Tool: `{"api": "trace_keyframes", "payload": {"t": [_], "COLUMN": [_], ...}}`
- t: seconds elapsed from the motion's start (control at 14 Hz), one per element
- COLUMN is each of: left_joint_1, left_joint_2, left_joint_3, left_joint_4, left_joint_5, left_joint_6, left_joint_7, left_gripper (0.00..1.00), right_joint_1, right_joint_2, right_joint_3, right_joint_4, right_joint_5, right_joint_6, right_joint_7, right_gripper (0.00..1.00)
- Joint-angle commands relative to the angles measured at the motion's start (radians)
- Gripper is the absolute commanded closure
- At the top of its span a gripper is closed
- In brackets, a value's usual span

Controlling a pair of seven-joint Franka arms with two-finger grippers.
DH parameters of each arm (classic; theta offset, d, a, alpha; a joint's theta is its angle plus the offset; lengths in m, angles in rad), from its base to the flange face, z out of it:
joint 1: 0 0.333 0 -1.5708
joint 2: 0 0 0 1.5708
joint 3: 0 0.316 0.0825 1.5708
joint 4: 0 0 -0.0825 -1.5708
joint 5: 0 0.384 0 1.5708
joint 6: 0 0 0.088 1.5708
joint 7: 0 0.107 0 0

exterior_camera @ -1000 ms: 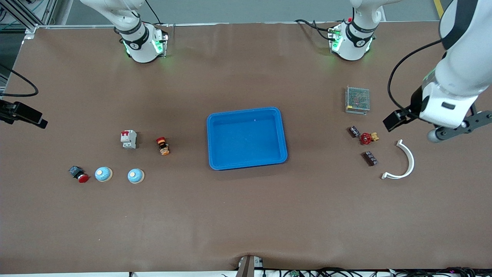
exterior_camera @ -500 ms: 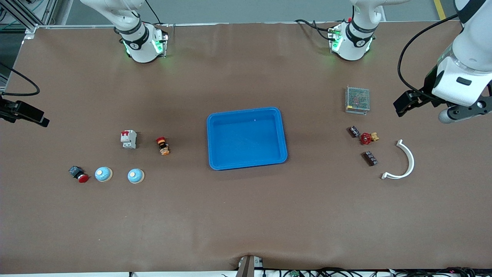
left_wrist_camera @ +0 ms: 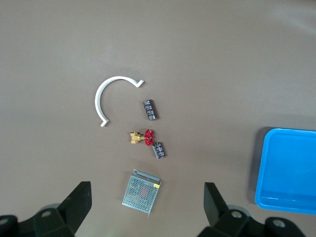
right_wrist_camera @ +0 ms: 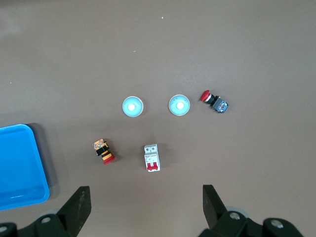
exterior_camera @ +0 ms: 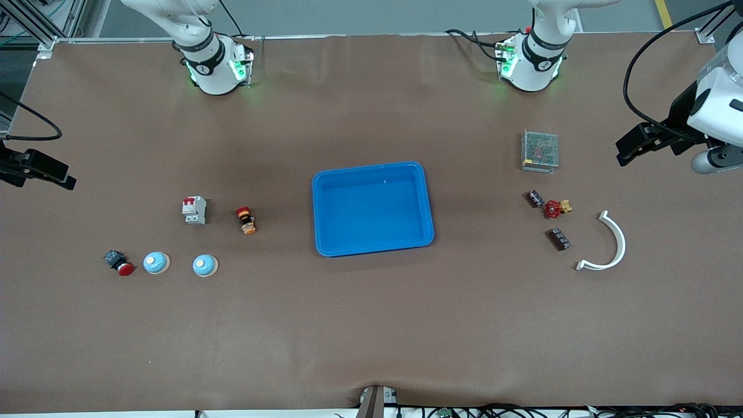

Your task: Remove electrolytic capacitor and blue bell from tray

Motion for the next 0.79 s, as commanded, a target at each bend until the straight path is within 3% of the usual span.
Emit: {"api": "trace_keyframes", "payload": {"t": [0.0,0.71], "left_joint_1": [-0.031,-0.053], "left_joint_2": [-0.026,-0.049], "left_joint_3": [0.047,0.072], "left_joint_4": [-0.018,-0.041], "left_joint_5": [-0.018,-0.015], "left_joint_6": [-0.009,-0.023], "left_joint_7": [0.015,0.089], "left_gripper": [0.00,0.00], "right_joint_1": [-0.001,-0.001], "right_joint_2": [-0.007,-0.009], "right_joint_3": [0.007,0.007], "right_joint_4": [0.005,0.005], "right_joint_5": [-0.001,-0.001], "right_joint_6": [-0.014,-0.016], "right_joint_7": [-0.012,-0.013], "right_gripper": [0.00,0.00]}}
